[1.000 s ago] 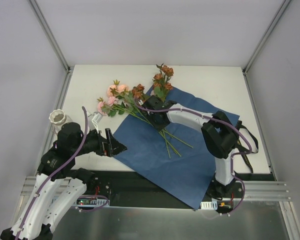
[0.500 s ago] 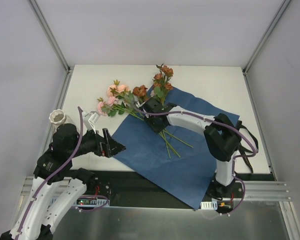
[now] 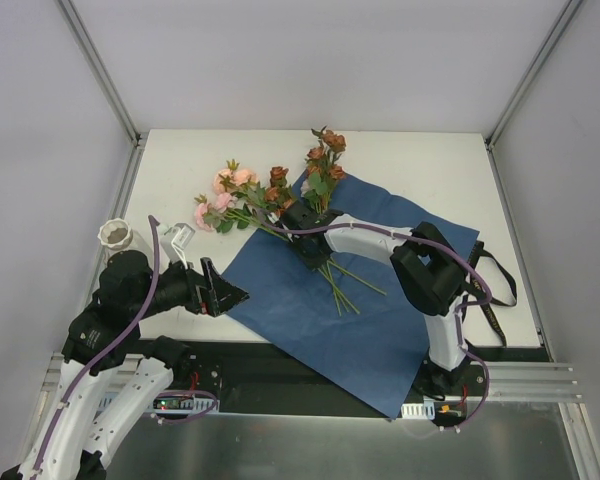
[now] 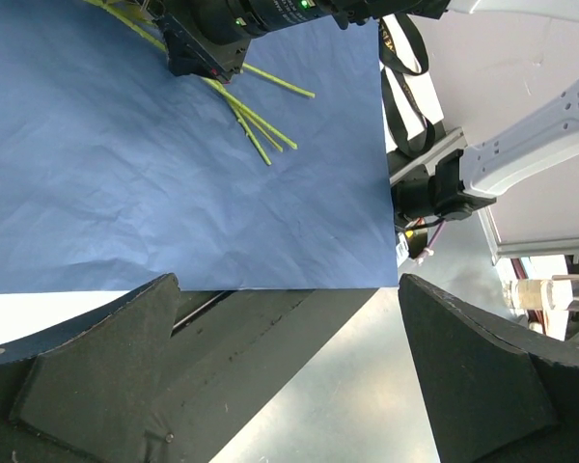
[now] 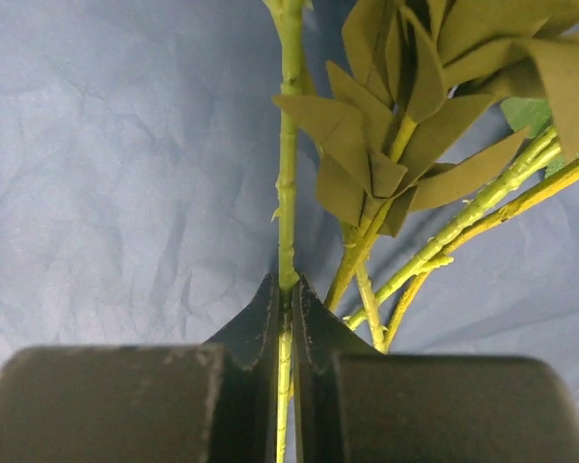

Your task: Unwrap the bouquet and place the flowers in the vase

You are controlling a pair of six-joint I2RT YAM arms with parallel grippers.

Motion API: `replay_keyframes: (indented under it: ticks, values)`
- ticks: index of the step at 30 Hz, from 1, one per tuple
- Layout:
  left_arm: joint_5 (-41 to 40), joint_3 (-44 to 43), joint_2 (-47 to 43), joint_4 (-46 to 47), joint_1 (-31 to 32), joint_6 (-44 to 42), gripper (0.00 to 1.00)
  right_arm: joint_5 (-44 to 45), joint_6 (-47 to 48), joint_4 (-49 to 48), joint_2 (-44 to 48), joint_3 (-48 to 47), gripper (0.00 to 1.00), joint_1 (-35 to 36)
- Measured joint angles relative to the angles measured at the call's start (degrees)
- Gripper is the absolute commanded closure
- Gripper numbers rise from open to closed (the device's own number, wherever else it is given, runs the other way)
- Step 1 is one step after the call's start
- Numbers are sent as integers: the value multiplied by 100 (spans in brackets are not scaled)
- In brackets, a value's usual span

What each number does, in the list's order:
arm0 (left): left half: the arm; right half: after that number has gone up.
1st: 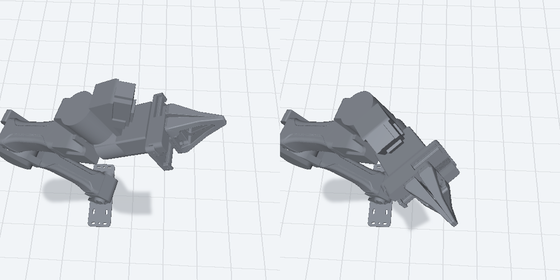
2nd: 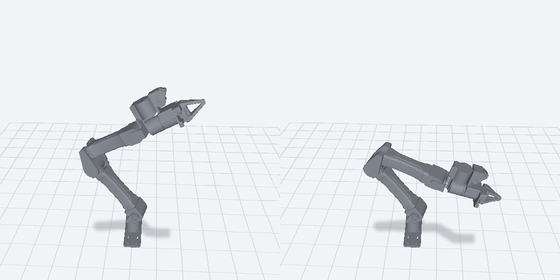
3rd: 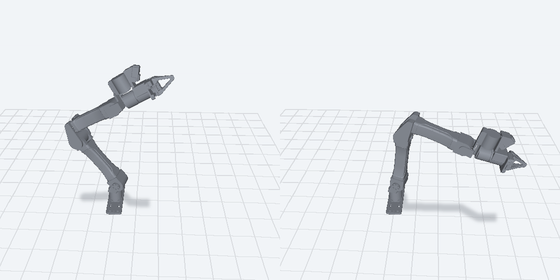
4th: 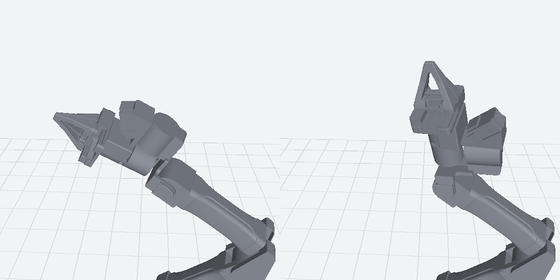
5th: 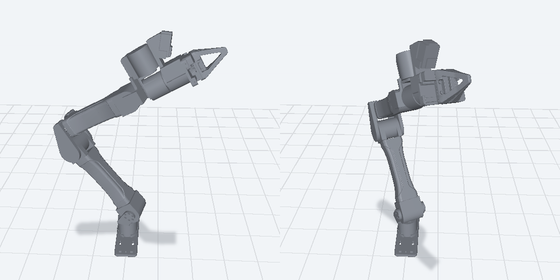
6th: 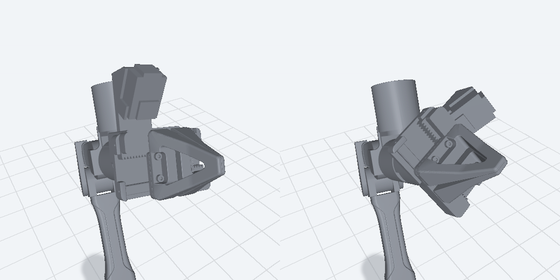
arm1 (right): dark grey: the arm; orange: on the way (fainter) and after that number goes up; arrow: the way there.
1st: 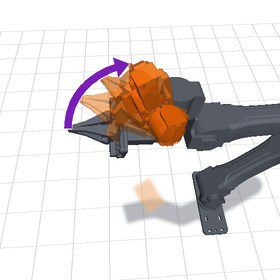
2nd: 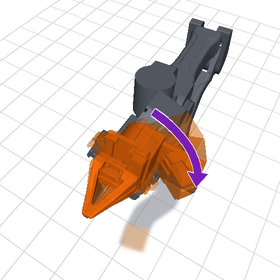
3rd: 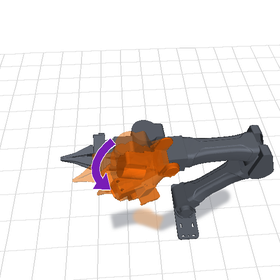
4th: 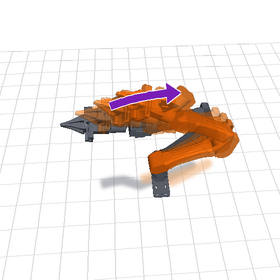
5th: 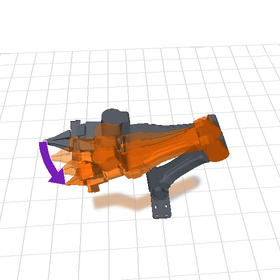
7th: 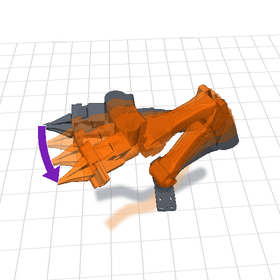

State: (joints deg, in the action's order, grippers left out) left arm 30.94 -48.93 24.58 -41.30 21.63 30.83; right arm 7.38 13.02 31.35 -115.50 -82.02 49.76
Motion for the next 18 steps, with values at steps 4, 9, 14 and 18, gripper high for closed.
replay_keyframes:
  ticks: [4,9,14,18]
  values:
    - [-55,-33,2,-70,0,11,4,155,11,17,31,4,100,35]
    - [-190,-227,59,-164,0,61,1,247,13,131,433,63,100,85]
    - [-407,-533,254,-205,0,313,1,219,-114,129,1263,173,100,98]
    - [-828,-778,343,-199,2,699,1,-179,-466,-138,1770,363,100,96]
